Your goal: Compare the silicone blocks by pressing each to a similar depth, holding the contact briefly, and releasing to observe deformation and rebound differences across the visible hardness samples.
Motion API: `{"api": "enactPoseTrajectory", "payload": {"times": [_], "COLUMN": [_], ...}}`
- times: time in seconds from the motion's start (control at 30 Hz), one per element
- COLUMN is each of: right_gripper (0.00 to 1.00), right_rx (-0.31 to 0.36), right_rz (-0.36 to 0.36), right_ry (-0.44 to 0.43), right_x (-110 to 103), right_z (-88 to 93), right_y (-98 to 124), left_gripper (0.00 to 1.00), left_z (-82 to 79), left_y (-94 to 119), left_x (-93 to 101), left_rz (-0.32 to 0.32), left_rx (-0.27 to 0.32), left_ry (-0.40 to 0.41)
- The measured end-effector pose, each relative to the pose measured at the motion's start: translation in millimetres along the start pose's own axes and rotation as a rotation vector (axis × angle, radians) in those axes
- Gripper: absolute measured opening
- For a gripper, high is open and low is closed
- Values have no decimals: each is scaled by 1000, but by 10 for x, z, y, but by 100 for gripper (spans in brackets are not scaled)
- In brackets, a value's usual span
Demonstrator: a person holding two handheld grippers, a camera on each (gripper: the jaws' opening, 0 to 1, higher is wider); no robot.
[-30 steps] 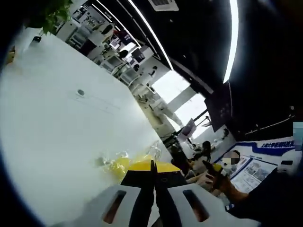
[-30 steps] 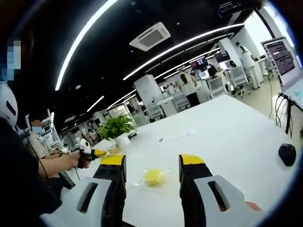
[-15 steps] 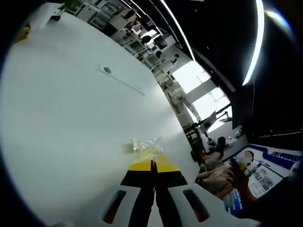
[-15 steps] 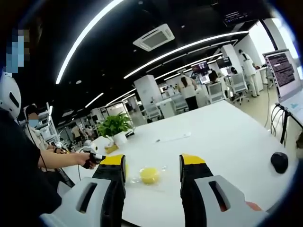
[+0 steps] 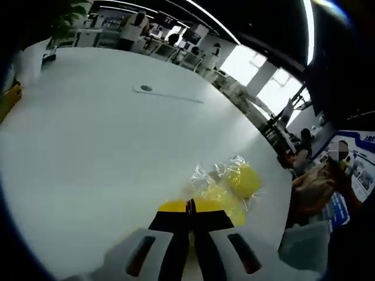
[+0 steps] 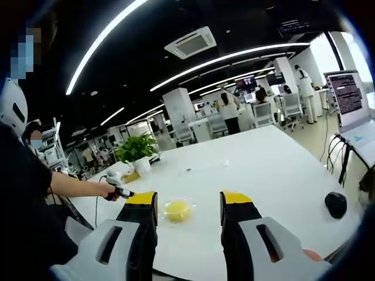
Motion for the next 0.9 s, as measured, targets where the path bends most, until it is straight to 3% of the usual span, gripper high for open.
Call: {"api": "enactPoseTrajectory", "payload": {"times": [0.23, 0.37, 0.43, 0.6, 0.63, 0.73, 0.77, 0.83, 0.9], "right_gripper": [36, 35, 35, 35, 36, 38, 39, 41, 43], "right_rx": [-28, -47, -53, -48, -39, -36, -36, -36, -35], "right_rz": [18, 17, 16, 18, 19, 18, 18, 19, 20], "right_ry": [8, 23, 32, 24, 25, 39, 40, 34, 33], "right_x": [31, 7, -5, -12, -22, -47, -51, -61, -79], "right_z": [23, 32, 28, 14, -2, -3, 5, 34, 58], "right_y": [16, 3, 1, -2, -2, -6, -7, -12, -19], "left_gripper": [1, 10, 10, 16, 20, 26, 28, 38, 49], "left_z": [-56, -69, -74, -155, -216, -268, -307, -357, -370], "left_y": [-67, -60, -16, 77, 120, 208, 252, 324, 394], "left_x": [-108, -255, -275, -287, -250, -102, -51, 124, 229], "left_rz": [10, -54, -43, -58, -53, -22, -38, 16, 30], "left_rx": [-7, -13, -11, 47, 84, 116, 147, 203, 228], "left_ry": [24, 32, 32, 40, -9, -175, -213, -255, -273]}}
Point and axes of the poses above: the point that each gripper's makers call its tool centre point, and the gripper's own axes: y roughly backward along the fingers, x roughly to its right, z roughly out of its underside, the point moved 5 cm from there along y, roughly backward along the fingers, and after that the axes turned 13 degrees about y, right-handed, at the moved point
